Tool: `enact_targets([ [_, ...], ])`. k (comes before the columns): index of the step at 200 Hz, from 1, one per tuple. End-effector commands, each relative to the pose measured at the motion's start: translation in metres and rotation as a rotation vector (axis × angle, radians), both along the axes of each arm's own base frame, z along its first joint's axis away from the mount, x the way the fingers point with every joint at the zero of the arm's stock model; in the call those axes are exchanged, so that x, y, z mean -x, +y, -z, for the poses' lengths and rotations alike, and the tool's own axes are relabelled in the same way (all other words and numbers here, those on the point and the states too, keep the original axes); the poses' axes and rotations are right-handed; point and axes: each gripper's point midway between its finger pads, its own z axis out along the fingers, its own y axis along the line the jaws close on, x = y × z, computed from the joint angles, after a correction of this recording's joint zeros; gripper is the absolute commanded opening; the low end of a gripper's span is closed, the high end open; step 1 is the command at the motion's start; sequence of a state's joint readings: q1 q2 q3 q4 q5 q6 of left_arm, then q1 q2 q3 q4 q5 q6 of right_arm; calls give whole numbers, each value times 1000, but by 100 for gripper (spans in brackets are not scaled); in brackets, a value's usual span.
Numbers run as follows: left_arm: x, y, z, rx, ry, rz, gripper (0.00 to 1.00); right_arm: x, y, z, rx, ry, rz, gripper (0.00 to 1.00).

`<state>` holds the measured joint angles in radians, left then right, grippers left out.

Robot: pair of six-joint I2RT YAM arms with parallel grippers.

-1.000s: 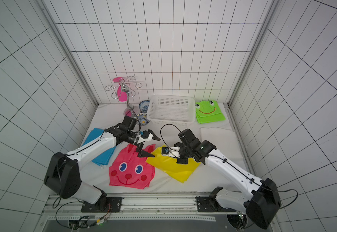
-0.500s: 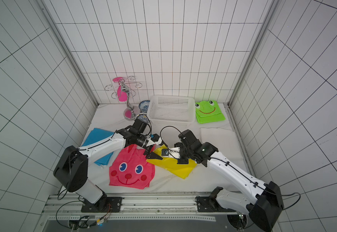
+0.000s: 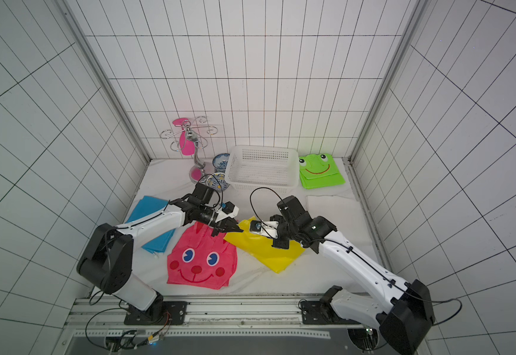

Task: Put the folded raincoat in the basket
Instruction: Pick up the raincoat from the center of the board.

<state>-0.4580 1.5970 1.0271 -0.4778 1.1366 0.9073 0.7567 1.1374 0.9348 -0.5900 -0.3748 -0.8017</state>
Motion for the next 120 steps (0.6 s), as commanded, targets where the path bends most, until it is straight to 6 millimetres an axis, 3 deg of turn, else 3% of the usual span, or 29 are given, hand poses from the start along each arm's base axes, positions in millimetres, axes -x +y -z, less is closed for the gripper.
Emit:
enact_targets([
  [1,-6,4,-12,7,-22,-41,0,2,6,-6,-49,96,22,1],
  [19,-13,5,-15,-3,-1,-84,0,-1,9,-13,-88,154,55,6],
  [36,-17,8,-26,-5,34,-116,0,-13,8,-25,-157,240,138,23],
  [56,-19,16,-39,2,71,-141,0,-24,4,-38,-225,321,221,37],
  [88,-22,23,-54,18,127,-170,0,-30,-2,-43,-284,382,274,47],
  [95,-23,24,-56,16,141,-178,0,-38,-6,-45,-301,379,313,61],
  [120,-25,33,-65,-2,172,-211,0,-94,-43,-53,-376,320,669,64],
])
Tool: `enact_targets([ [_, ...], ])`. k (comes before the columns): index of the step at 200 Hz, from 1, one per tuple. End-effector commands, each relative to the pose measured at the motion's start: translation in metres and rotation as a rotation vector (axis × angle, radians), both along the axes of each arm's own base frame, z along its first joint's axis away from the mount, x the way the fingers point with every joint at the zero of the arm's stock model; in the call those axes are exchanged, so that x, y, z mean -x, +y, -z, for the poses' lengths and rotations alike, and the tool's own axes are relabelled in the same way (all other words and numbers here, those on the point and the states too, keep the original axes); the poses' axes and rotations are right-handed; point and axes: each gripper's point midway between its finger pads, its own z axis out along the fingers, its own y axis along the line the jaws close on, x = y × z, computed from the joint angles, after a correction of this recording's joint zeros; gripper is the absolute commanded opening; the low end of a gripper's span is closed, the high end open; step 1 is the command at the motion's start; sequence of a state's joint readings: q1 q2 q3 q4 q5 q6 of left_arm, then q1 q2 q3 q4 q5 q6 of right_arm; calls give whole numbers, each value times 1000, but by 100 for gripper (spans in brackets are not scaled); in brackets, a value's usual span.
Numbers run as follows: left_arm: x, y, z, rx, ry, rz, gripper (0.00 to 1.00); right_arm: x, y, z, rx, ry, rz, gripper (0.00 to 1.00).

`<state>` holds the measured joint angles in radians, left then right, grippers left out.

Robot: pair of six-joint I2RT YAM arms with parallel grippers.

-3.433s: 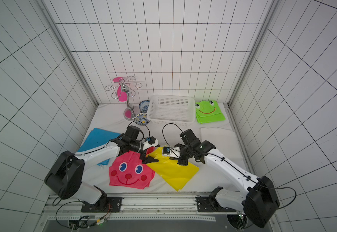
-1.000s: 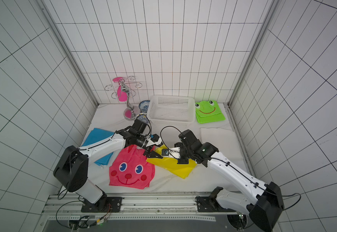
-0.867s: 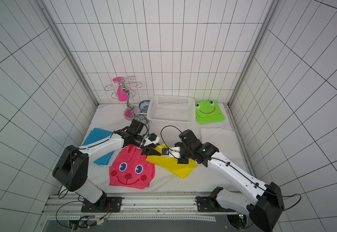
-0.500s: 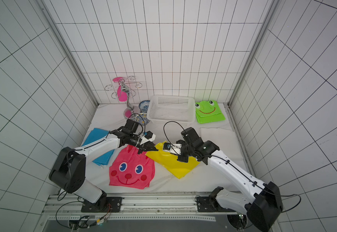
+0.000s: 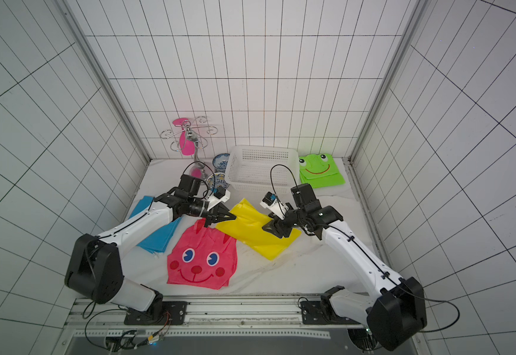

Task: Put the folded raincoat in the basket
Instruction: Pick up the raincoat from the center of the board, then move the basket to the center of the board.

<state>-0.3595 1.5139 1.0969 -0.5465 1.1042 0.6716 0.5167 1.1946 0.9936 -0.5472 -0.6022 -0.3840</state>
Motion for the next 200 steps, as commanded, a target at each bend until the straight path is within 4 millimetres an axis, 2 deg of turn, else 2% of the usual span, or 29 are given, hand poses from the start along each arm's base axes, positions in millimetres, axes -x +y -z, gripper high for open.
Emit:
enact_targets([
  [1,4,7,-26,22,38,-12,0,-50,-29,-27,-63,-13,333,64],
  [20,5,14,-39,5,44,-38,0,-96,-77,-37,-79,-36,712,69],
  [31,7,19,-48,-3,51,-53,0,-115,-102,-37,-83,-31,887,71],
  [36,7,20,-55,-4,55,-60,0,-122,-115,-37,-85,-26,980,75],
  [44,6,24,-63,-7,69,-76,0,-130,-136,-31,-79,9,1137,90],
  [48,5,25,-68,-7,70,-87,0,-133,-145,-28,-77,29,1204,93],
  [75,2,35,-96,-15,61,-141,0,-158,-173,-11,-54,143,1403,91],
  [93,7,39,-119,-15,39,-150,0,-179,-176,1,-42,171,1448,88],
  [133,8,42,-160,3,-6,-187,0,-233,-152,17,-15,182,1358,85],
  [148,8,42,-170,10,-11,-197,0,-248,-151,27,4,203,1376,84],
  [179,8,41,-188,36,-7,-204,0,-267,-157,55,105,239,1426,81],
  [200,10,39,-198,58,7,-199,0,-275,-146,75,127,284,1378,74],
])
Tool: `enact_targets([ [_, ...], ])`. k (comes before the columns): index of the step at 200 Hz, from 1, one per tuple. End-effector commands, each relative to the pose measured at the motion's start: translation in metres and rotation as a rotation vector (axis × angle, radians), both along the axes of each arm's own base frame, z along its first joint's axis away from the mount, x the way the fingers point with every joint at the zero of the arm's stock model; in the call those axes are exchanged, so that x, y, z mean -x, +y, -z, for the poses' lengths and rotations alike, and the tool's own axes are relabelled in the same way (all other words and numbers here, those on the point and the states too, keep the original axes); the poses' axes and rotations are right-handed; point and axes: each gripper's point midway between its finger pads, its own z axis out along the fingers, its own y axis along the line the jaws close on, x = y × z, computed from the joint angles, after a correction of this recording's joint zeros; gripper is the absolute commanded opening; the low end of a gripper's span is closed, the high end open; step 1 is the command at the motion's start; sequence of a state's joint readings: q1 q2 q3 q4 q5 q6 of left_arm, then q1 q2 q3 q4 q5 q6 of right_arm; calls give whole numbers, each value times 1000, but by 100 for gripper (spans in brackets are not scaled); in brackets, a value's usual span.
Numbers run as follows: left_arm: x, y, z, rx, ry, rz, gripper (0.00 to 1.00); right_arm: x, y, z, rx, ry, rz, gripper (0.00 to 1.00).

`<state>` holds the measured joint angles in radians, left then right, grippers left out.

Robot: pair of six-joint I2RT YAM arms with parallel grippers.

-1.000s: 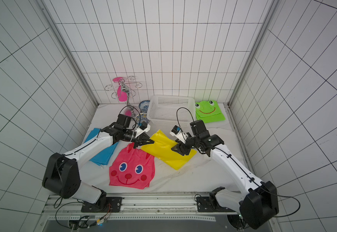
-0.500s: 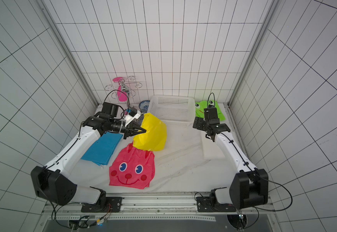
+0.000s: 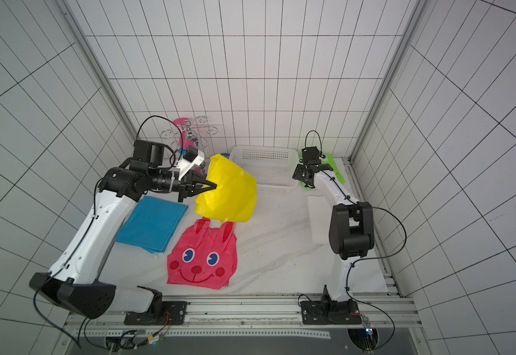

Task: Put the folded raincoat in the basket
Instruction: Move the basket to the center of the board.

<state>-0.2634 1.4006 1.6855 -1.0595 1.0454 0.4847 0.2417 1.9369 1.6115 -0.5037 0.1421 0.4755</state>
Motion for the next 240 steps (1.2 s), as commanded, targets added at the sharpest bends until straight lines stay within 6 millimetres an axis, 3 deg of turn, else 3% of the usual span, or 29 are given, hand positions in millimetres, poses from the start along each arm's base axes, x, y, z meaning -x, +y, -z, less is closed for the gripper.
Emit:
enact_targets([
  [1,4,-1,-18,38,19,3,0,-3,0,16,9,68,-6,74],
  [38,-1,-1,-39,55,0,-21,0,-4,17,44,-40,155,-68,68],
  [57,-6,-1,-47,55,-21,-40,0,-3,18,50,-31,174,-85,60],
  [82,-13,-3,-52,56,-32,-57,0,1,16,53,-1,198,-114,57],
  [106,-17,-8,-50,48,-31,-58,0,9,14,53,36,228,-161,42],
  [139,-16,-15,-46,40,-20,-45,0,36,4,48,90,290,-204,36],
  [178,-15,-24,-39,25,0,-29,0,77,16,50,48,356,-373,31],
  [208,-8,-34,-36,23,20,1,0,101,15,52,62,397,-454,20],
  [240,6,-43,-31,9,44,38,0,121,11,55,79,428,-508,21],
])
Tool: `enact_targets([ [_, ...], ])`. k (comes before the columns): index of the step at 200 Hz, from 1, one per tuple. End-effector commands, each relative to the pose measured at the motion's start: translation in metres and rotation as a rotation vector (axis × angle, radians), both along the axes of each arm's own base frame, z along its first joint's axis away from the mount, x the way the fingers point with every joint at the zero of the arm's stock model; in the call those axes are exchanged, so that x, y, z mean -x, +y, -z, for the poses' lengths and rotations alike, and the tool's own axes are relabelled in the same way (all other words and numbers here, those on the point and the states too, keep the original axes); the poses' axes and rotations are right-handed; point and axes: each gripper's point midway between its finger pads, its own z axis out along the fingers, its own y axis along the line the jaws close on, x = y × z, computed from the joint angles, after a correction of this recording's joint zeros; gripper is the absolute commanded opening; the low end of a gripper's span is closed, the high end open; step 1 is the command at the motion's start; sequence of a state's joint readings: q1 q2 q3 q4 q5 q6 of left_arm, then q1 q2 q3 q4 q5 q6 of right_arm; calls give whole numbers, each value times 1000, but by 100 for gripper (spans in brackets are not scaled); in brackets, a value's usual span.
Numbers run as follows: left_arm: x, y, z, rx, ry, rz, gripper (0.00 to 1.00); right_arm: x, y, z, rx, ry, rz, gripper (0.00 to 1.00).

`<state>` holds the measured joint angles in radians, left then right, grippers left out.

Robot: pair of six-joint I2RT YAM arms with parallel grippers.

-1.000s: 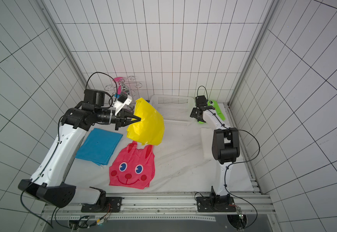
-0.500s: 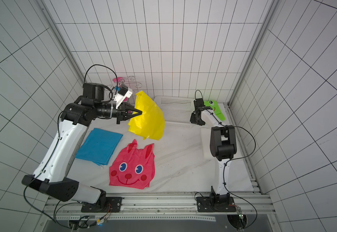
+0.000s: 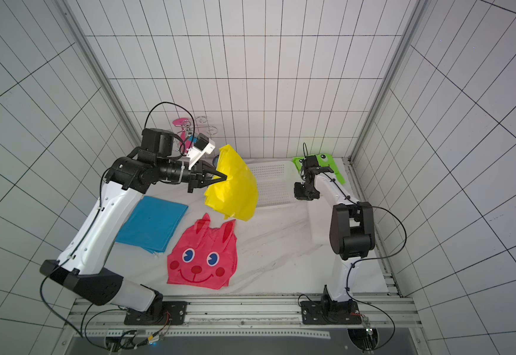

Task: Put the folded raincoat in the basket
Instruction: Move the basket to the center of the board.

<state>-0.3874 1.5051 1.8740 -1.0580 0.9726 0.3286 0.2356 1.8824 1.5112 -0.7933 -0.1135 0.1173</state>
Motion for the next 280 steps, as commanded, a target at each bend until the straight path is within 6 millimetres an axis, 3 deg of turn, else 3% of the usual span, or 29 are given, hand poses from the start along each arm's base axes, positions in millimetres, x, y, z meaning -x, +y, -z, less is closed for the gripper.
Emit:
enact_targets([
  [1,9,-6,-6,7,-5,25,0,29,-9,8,53,67,-82,21],
  [20,14,-11,-1,2,22,35,0,33,-14,7,65,72,-25,42],
  [38,7,-17,2,-4,70,-19,0,36,-9,-5,3,28,12,48],
  [71,-22,-20,-1,21,161,-184,0,37,-11,-61,-48,-217,38,54],
  [92,-34,-22,-2,48,219,-235,0,52,-10,-96,-22,-428,-58,56],
  [112,-50,-24,2,73,297,-313,0,75,14,-119,44,-621,-253,62],
  [136,-64,-30,2,97,407,-404,0,107,71,-135,36,-821,-531,70],
  [141,-66,-32,3,93,421,-425,0,111,80,-139,27,-861,-554,77],
  [150,-69,-35,3,82,430,-465,0,116,95,-149,-9,-931,-571,100],
  [172,-74,-47,7,37,410,-547,0,131,122,-166,-116,-1054,-594,99],
  [193,-81,-56,14,23,424,-591,0,142,137,-171,-188,-1112,-625,99],
  [244,-92,-72,19,23,469,-602,0,157,165,-158,-292,-1094,-755,99],
  [280,-96,-76,19,38,503,-612,0,126,157,-148,-236,-1188,-562,99],
])
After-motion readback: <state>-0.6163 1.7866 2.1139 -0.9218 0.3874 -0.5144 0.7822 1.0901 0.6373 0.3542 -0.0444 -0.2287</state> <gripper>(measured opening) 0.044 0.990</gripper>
